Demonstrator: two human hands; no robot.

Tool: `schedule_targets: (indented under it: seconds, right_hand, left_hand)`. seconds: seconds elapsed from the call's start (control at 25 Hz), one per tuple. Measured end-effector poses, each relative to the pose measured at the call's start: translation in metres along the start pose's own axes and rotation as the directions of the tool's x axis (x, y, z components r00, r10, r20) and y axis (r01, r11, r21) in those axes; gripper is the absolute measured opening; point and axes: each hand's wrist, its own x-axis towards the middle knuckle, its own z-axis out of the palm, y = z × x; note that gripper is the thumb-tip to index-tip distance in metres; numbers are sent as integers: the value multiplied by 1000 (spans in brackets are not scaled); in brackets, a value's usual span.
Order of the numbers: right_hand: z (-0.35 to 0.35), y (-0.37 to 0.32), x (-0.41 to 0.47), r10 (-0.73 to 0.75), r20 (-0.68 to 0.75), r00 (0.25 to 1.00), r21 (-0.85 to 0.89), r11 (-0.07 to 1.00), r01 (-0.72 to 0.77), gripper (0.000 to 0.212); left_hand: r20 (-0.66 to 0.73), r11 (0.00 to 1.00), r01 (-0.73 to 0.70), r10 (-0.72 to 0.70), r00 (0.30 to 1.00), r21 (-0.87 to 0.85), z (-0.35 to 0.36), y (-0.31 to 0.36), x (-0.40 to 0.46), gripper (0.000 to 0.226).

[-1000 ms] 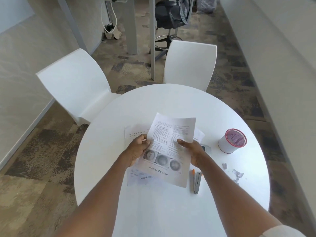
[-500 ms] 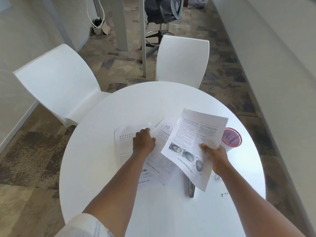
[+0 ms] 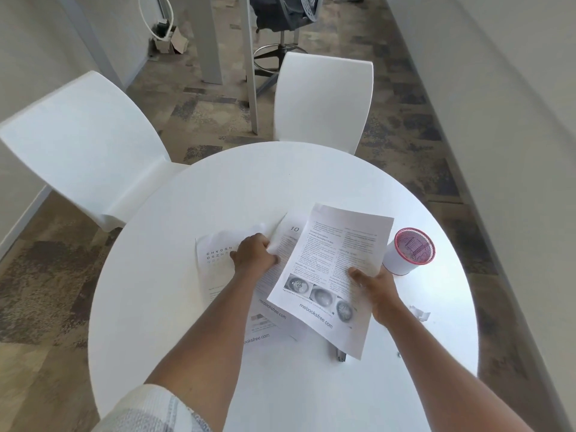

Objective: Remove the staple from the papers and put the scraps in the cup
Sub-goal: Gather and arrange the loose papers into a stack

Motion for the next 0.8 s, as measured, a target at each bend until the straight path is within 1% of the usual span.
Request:
schedule_targets:
  seconds: [0.08,0.16,0.24,0.32,0.44,0.52,0.56,0.64,0.68,0.76,0.8]
  right_hand:
    - [2,-1,-1,16,3,1000,-10,1000,-16,20]
    - [9,-3,-2,35,13,999,-27,999,-35,21]
    - [18,-5,-6,40,36,999,-47,998,-38,19]
    - [29,-5,-7,30,51,998,-80,996,-26,15]
    - [43,-6,-10,32,64,997,-102,994,-25,14]
    - [49,-6,-11,36,70,997,-109,994,-28,13]
    - [52,-5,-12,38,74,997,-109,994,-30,12]
    - [57,-5,-15,35,84,996,-97,995,-27,13]
    - [58,-5,-16,31,85,996,-93,995,-23,13]
    - [59,-5,-16,24,114,993,-107,994,-12,14]
    - [60,-6,-17,24,147,989,-98,995,-10,21]
  left_hand:
    - [71,986,-18,30,997,-167,-2,-5,-1,40]
    - [155,944,-7,62,986,-330,-7,-10,-6,26]
    - [223,893,29,81,971,-448,-14,-13,-14,20]
    - [240,832,45,108,965,-553,-19,-16,-21,15]
    - [293,722,96,153,944,-685,-18,-23,-34,24]
    - [300,723,92,165,940,-685,-19,-25,-40,21]
    - [283,735,71,169,944,-674,-20,-26,-42,23]
    - [253,713,53,178,951,-699,-26,-28,-49,31]
    - [245,683,52,189,951,-728,-30,-28,-52,36]
    - [238,580,58,240,941,-813,-38,-32,-59,46]
    - [235,520,58,281,931,-852,-42,-34,-62,52]
